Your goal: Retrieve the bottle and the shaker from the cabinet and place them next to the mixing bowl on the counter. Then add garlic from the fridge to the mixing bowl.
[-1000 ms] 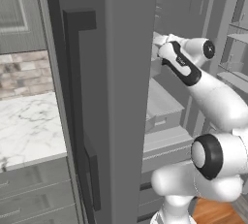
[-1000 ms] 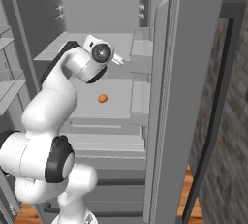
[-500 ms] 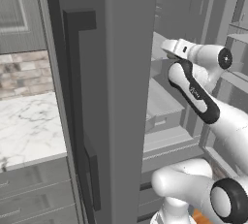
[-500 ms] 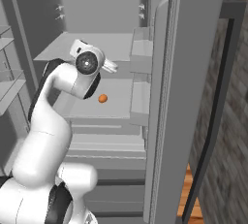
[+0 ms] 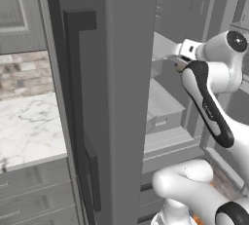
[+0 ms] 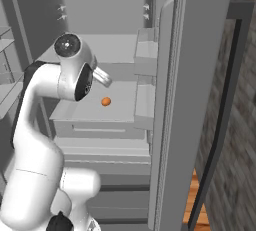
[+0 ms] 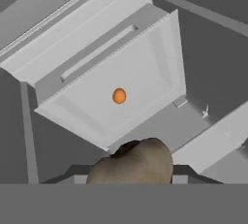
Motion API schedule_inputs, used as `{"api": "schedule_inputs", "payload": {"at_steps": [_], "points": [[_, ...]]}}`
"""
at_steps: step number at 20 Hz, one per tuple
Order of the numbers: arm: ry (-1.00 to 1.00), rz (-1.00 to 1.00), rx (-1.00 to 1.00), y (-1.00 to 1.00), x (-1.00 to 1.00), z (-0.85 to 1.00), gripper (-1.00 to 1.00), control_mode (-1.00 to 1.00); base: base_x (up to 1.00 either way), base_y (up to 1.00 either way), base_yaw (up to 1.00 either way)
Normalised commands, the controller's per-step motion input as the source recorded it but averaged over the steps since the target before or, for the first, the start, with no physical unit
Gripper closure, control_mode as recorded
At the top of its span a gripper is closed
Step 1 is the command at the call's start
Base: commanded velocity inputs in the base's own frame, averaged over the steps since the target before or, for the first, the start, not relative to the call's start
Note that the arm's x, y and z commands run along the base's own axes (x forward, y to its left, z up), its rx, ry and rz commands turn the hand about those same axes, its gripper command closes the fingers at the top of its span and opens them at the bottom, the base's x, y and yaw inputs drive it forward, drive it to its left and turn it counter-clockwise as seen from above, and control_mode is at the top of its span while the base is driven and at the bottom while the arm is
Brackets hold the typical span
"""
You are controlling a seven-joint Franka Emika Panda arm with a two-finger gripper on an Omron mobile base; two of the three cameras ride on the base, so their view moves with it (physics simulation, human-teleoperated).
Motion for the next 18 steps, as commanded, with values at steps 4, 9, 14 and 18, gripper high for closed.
{"api": "schedule_inputs", "payload": {"at_steps": [4, 9, 14, 18], "points": [[0.0, -0.11, 0.07, -0.03, -0.68, -0.46, 1.0, -1.0, 0.0, 0.0, 0.0], [0.0, -0.07, 0.04, 0.0, -0.48, -0.48, 1.0, -1.0, 0.0, 0.0, 0.0], [-0.02, 0.0, 0.0, 0.0, -0.24, -0.01, 1.0, -1.0, 0.0, 0.0, 0.0], [-0.06, 0.0, 0.0, 0.0, -0.13, 0.0, 1.0, -1.0, 0.0, 0.0, 0.0]]}}
